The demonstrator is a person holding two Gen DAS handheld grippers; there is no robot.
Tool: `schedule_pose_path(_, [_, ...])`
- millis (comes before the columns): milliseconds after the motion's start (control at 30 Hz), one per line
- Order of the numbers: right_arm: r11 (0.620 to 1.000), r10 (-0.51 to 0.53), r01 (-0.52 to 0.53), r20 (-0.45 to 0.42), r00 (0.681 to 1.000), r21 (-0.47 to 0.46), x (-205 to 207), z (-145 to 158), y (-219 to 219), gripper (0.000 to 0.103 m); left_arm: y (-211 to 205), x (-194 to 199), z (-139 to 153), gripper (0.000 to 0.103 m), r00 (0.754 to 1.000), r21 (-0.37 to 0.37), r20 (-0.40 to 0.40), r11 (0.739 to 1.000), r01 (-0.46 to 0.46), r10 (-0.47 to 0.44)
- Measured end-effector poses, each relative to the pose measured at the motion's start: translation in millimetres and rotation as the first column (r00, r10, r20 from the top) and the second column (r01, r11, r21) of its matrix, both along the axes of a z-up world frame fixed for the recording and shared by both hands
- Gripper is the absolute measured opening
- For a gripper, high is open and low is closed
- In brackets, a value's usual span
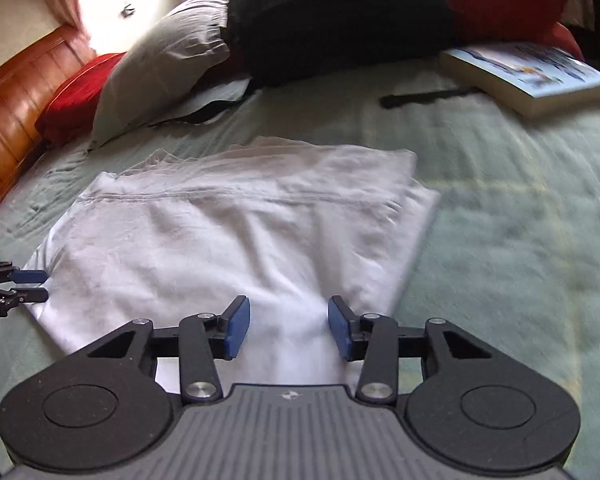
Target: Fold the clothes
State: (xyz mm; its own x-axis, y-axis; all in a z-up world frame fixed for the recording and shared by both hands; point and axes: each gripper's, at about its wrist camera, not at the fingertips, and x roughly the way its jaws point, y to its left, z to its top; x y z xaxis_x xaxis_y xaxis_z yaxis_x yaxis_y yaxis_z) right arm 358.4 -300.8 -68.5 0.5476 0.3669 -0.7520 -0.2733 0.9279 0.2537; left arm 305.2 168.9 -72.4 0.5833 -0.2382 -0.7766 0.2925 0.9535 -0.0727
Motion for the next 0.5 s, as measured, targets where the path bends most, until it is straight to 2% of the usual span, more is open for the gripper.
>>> schedule_pose_path(33, [0.998,-0.016,0.016,-0.001,1.000,-0.055,-8.2,3.7,-6.4,0.055,4.6,-3.8,3.4,0.053,1.000,0.018,0.000,1.000,-0.006,0.006])
schedule_pose_path(67, [0.992,-0.032,0.032,0.000,0.999,-0.125,-16.4,7.4,-11.9,0.057,6.7,-7.0,8.0,0.053,1.000,0.035,0.004,0.999,-0.004,0.004])
schedule_pose_path(100, [0.987,-0.038,0.038,0.003,0.999,-0.158,-24.8,12.9,-17.7,0.057,5.2,-8.8,13.8,0.055,1.000,0.064,0.009,0.998,0.000,0.000])
schedule_pose_path(167, [0.987,-0.028,0.029,0.009,1.000,-0.155,-38.9,31.2,-21.7,0.057,-6.4,-9.7,25.1,0.058,0.999,0.136,0.032,0.990,0.024,-0.028])
schedule_pose_path(233, [0.985,0.012,-0.007,0.032,0.999,-0.170,-46.1,53.1,-8.9,0.058,-25.0,-7.1,36.7,0.063,0.994,0.154,0.058,0.985,0.079,-0.089])
schedule_pose_path(333, [0.981,0.088,-0.078,0.050,0.995,-0.176,-43.6,73.0,30.6,0.073,-57.8,-2.1,47.2,0.074,0.980,0.165,0.102,0.974,0.153,-0.171])
schedule_pose_path(400, [0.977,0.133,-0.126,0.028,0.991,-0.173,-34.6,69.2,63.7,0.074,-82.4,1.8,42.2,0.074,0.972,0.185,0.109,0.965,0.187,-0.209])
schedule_pose_path(500, [0.970,0.149,-0.156,-0.049,0.988,-0.189,-21.9,44.4,104.5,0.074,-102.3,1.1,23.9,0.074,0.973,0.208,0.075,0.958,0.199,-0.219])
